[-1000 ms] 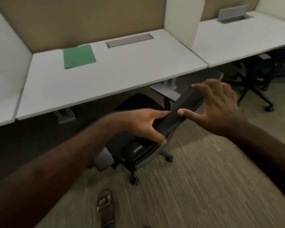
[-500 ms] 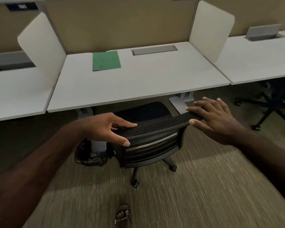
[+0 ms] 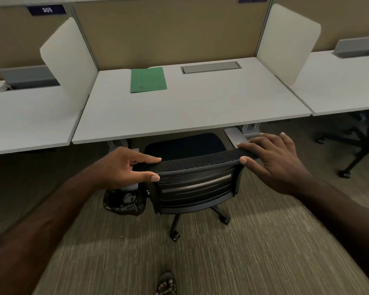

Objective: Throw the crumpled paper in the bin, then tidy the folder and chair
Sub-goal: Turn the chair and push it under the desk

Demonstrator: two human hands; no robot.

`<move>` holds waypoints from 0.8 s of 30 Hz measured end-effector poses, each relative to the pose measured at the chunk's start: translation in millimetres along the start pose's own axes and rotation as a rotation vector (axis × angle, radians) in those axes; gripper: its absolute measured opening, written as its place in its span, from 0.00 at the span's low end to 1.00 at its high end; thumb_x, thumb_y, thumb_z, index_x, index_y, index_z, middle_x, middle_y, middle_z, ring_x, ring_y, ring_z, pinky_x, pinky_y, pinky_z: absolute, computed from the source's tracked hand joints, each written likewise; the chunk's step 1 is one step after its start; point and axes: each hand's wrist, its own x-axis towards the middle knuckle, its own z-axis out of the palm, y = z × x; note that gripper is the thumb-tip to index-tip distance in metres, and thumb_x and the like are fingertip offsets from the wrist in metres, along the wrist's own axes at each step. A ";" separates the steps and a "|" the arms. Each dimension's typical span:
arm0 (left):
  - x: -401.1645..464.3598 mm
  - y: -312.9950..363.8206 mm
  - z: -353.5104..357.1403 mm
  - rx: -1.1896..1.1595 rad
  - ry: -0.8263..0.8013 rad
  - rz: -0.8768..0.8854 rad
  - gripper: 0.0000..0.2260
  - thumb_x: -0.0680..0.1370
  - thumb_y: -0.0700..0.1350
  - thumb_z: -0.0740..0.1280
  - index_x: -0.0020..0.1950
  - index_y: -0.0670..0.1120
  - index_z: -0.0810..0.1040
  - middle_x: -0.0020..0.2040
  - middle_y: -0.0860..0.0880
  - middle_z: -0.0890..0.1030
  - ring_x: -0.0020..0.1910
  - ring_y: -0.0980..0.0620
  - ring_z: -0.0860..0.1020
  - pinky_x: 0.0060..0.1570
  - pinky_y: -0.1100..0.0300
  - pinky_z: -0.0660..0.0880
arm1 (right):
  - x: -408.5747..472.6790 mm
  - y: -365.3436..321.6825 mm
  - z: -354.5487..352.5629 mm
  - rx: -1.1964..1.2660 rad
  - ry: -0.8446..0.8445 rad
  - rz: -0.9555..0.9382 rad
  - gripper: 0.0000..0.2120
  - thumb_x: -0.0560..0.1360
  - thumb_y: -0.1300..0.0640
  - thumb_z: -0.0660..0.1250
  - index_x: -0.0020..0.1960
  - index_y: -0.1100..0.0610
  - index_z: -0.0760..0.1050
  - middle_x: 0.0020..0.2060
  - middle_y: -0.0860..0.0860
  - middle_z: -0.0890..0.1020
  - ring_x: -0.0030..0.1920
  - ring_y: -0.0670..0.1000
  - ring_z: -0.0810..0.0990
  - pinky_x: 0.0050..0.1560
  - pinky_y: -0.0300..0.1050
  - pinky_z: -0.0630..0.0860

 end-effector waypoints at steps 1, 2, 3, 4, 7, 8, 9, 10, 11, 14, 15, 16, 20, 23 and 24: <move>-1.0 -2.1 -1.1 -0.012 0.003 0.001 0.30 0.68 0.73 0.72 0.68 0.68 0.77 0.61 0.65 0.83 0.60 0.67 0.80 0.56 0.56 0.82 | 0.5 -2.1 1.0 0.000 0.006 -0.001 0.25 0.83 0.31 0.46 0.77 0.35 0.62 0.67 0.40 0.72 0.77 0.51 0.63 0.79 0.66 0.50; -1.7 -4.5 -3.1 -0.017 0.007 0.001 0.30 0.68 0.73 0.72 0.68 0.68 0.77 0.61 0.65 0.82 0.60 0.67 0.80 0.56 0.56 0.82 | 1.4 -4.4 2.2 0.002 0.010 -0.001 0.25 0.83 0.31 0.46 0.77 0.35 0.62 0.67 0.40 0.72 0.77 0.51 0.63 0.79 0.66 0.50; -1.7 -6.9 -5.3 -0.017 0.012 0.001 0.29 0.68 0.73 0.72 0.68 0.68 0.77 0.61 0.65 0.82 0.60 0.67 0.80 0.56 0.56 0.82 | 2.7 -6.8 3.1 0.003 0.013 0.002 0.25 0.83 0.31 0.46 0.77 0.35 0.62 0.67 0.40 0.72 0.77 0.51 0.64 0.79 0.66 0.50; -0.8 -9.0 -7.7 -0.013 0.016 0.000 0.29 0.68 0.73 0.72 0.68 0.68 0.77 0.62 0.65 0.82 0.60 0.67 0.80 0.57 0.56 0.82 | 3.8 -8.7 3.4 0.004 0.014 0.010 0.26 0.83 0.31 0.46 0.77 0.35 0.63 0.67 0.40 0.73 0.77 0.51 0.64 0.79 0.66 0.50; 3.0 -15.5 -15.5 -0.005 0.003 -0.007 0.29 0.68 0.73 0.72 0.67 0.70 0.76 0.61 0.66 0.82 0.60 0.66 0.80 0.57 0.53 0.83 | 6.8 -13.9 2.8 0.012 0.008 0.028 0.26 0.83 0.30 0.45 0.77 0.36 0.63 0.68 0.41 0.73 0.77 0.52 0.63 0.78 0.67 0.51; 4.7 -18.1 -18.3 -0.003 -0.005 -0.007 0.28 0.68 0.73 0.72 0.67 0.70 0.76 0.61 0.67 0.82 0.59 0.65 0.81 0.57 0.52 0.83 | 8.4 -15.3 2.6 0.013 0.002 0.031 0.26 0.83 0.30 0.45 0.77 0.36 0.63 0.68 0.41 0.73 0.77 0.52 0.63 0.78 0.68 0.51; 7.1 -20.6 -20.8 -0.001 -0.012 -0.006 0.28 0.68 0.73 0.73 0.66 0.70 0.76 0.61 0.67 0.82 0.59 0.65 0.81 0.57 0.51 0.83 | 10.3 -16.6 2.3 0.014 -0.006 0.034 0.27 0.83 0.30 0.45 0.77 0.36 0.63 0.68 0.41 0.73 0.77 0.52 0.63 0.78 0.68 0.50; 8.6 -22.8 -22.9 0.000 -0.018 -0.004 0.27 0.68 0.73 0.73 0.66 0.70 0.77 0.61 0.67 0.82 0.59 0.64 0.81 0.57 0.51 0.83 | 12.1 -17.8 1.8 0.015 -0.014 0.037 0.27 0.83 0.29 0.44 0.77 0.36 0.62 0.69 0.41 0.73 0.78 0.52 0.63 0.78 0.68 0.50; 11.2 -24.7 -24.9 -0.002 -0.020 -0.001 0.27 0.68 0.72 0.73 0.66 0.70 0.77 0.61 0.67 0.82 0.59 0.64 0.81 0.58 0.50 0.83 | 14.6 -18.7 1.4 0.014 -0.017 0.040 0.27 0.82 0.29 0.44 0.78 0.36 0.62 0.69 0.41 0.73 0.78 0.52 0.63 0.78 0.68 0.50; 15.8 -29.3 -29.8 -0.014 -0.010 0.003 0.27 0.68 0.72 0.73 0.66 0.70 0.77 0.61 0.68 0.82 0.60 0.66 0.80 0.59 0.51 0.82 | 22.2 -20.1 1.4 0.018 -0.018 0.046 0.28 0.82 0.29 0.44 0.77 0.36 0.63 0.70 0.42 0.73 0.78 0.52 0.62 0.78 0.68 0.51; 17.1 -30.7 -31.0 -0.021 -0.006 0.005 0.28 0.68 0.73 0.73 0.66 0.69 0.77 0.61 0.68 0.82 0.60 0.66 0.80 0.60 0.51 0.82 | 24.8 -20.4 1.6 0.021 -0.017 0.046 0.28 0.82 0.29 0.44 0.77 0.36 0.63 0.70 0.42 0.72 0.78 0.52 0.62 0.78 0.68 0.50; 18.6 -31.6 -32.0 -0.031 -0.004 0.003 0.28 0.67 0.73 0.73 0.66 0.69 0.77 0.61 0.68 0.82 0.60 0.65 0.80 0.60 0.50 0.81 | 27.1 -20.2 1.6 0.023 -0.015 0.046 0.27 0.82 0.29 0.44 0.77 0.36 0.63 0.69 0.41 0.72 0.78 0.52 0.62 0.78 0.68 0.50; 24.5 -37.6 -37.9 -0.071 -0.002 -0.010 0.28 0.67 0.71 0.74 0.66 0.67 0.79 0.60 0.65 0.83 0.60 0.63 0.81 0.61 0.48 0.81 | 37.6 -22.8 4.7 0.030 -0.014 0.049 0.27 0.83 0.29 0.44 0.77 0.36 0.63 0.68 0.41 0.73 0.77 0.52 0.63 0.78 0.67 0.50; 29.0 -44.9 -46.5 -0.073 -0.012 -0.019 0.28 0.67 0.69 0.75 0.66 0.65 0.80 0.59 0.65 0.84 0.59 0.63 0.82 0.61 0.47 0.81 | 47.6 -29.4 8.8 0.020 -0.020 0.060 0.28 0.82 0.29 0.44 0.77 0.36 0.63 0.68 0.42 0.73 0.75 0.52 0.65 0.78 0.67 0.51; 30.4 -47.3 -49.8 -0.069 -0.014 -0.027 0.27 0.68 0.68 0.75 0.66 0.65 0.80 0.59 0.66 0.83 0.59 0.64 0.81 0.61 0.47 0.80 | 51.0 -31.7 9.5 0.019 -0.023 0.066 0.28 0.82 0.29 0.43 0.77 0.36 0.63 0.68 0.42 0.73 0.75 0.52 0.65 0.78 0.67 0.51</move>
